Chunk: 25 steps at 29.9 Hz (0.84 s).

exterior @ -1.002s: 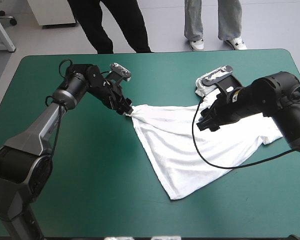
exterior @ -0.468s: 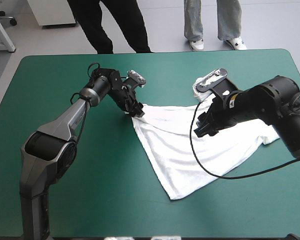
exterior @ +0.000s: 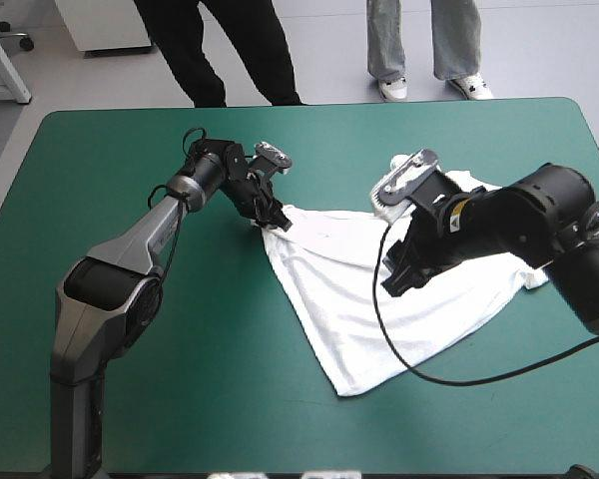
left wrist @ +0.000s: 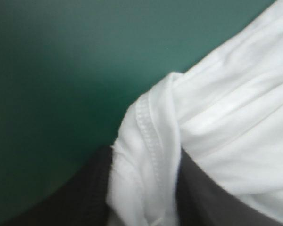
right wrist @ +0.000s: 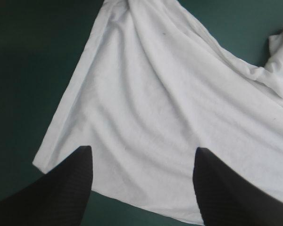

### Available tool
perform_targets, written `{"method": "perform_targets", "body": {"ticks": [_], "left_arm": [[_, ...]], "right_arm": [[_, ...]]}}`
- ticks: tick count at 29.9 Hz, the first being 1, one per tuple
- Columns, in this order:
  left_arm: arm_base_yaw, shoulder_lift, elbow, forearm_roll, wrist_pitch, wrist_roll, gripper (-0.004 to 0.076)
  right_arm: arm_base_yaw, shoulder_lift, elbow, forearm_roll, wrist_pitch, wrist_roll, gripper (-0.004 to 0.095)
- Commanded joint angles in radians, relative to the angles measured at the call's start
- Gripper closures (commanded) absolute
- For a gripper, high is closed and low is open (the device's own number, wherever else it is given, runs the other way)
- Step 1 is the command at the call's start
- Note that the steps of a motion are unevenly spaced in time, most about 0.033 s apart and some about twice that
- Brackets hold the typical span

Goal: Fold the cloth

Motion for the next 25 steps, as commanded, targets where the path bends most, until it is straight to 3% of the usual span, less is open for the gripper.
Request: {"method": "perform_targets", "body": {"ticks": [1,3,9,16,25], "left_arm": [[0.001,-0.035,-0.016,0.002,0.041,-0.011,0.0653],[0.001,-0.035,-0.016,-0.002,0.051,-0.011,0.0732],[0.001,-0.035,-0.016,-0.027,0.067,-0.018,0.0733],[0.001,-0.035,-0.016,-0.051,0.079,-0.018,0.0733],[0.001,-0.035,-0.016,-0.051,0.086,-0.018,0.0733]], "right_arm": [[0.065,-0.030,0.039,-0.049,0.000,-0.099,0.0341],[0.104,-0.030,0.102,-0.068,-0.002,-0.136,0.0341],[0.253,-0.030,0.300,-0.068,-0.091,-0.195,0.0341],[0.411,0.004,0.378,-0.062,-0.231,-0.197,0.0341],[0.461,0.139,0.393,-0.068,-0.264,-0.230,0.0341]]}}
